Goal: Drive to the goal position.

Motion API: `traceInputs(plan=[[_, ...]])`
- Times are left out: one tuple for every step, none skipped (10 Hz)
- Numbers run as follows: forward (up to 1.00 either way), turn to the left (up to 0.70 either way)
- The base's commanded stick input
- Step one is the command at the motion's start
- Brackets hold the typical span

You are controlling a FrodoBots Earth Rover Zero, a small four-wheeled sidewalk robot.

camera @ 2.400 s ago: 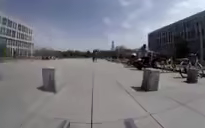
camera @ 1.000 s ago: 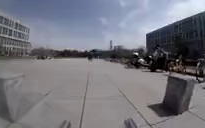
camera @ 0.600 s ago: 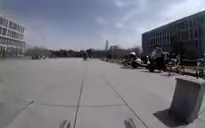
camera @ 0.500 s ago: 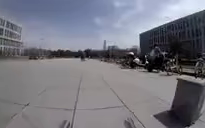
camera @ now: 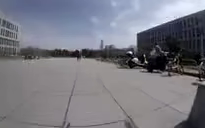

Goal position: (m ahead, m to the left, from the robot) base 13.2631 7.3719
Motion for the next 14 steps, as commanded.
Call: traceInputs(plan=[[0.7, 0.0], [0.7, 0.0], [0.7, 0.0], [0.7, 0.0], [0.7, 0.0], [0.7, 0.0], [0.7, 0.0], [0.7, 0.0], [0.7, 0.0], [0.7, 0.0], [0.7, 0.0], [0.7, 0.0], [0.7, 0.0], [0.7, 0.16]])
